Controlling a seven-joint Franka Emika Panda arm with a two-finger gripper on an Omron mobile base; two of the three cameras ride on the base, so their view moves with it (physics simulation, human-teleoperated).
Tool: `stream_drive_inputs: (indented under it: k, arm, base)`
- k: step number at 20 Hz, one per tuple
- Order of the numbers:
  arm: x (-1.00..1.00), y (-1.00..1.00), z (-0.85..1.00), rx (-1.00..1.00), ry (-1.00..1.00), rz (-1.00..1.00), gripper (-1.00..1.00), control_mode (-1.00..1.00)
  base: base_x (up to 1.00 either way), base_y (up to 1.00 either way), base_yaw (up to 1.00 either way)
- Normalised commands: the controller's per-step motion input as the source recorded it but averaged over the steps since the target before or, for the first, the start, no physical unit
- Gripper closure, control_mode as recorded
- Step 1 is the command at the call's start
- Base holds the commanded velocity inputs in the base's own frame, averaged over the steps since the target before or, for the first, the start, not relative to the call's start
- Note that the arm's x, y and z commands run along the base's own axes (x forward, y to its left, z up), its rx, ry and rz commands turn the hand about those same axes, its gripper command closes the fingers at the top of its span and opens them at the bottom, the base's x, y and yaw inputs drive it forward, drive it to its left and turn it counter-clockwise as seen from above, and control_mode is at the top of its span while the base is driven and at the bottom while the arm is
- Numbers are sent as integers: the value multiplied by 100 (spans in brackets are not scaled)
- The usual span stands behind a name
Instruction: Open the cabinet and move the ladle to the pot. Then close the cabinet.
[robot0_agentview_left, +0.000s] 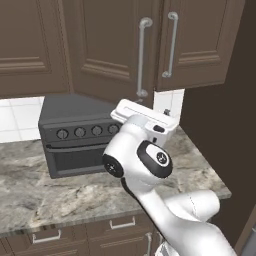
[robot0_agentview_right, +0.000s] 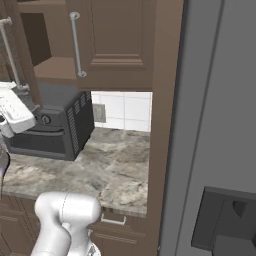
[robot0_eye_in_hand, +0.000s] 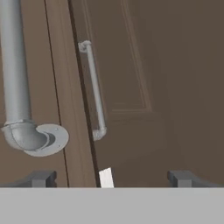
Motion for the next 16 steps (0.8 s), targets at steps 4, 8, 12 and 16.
stream_drive_inputs:
  k: [4,8,12,16]
  arm:
    - [42,-55,0,0,2,13,-100,-100]
    - [39,-49,2,0,4,11,-100,-100]
    - [38,-38,5,0,6,8,-100,-100]
    - [38,-31,4,1,8,7,-100,-100]
  base:
    - [0,0,0]
    - [0,0,0]
    - [0,0,0]
    - [0,0,0]
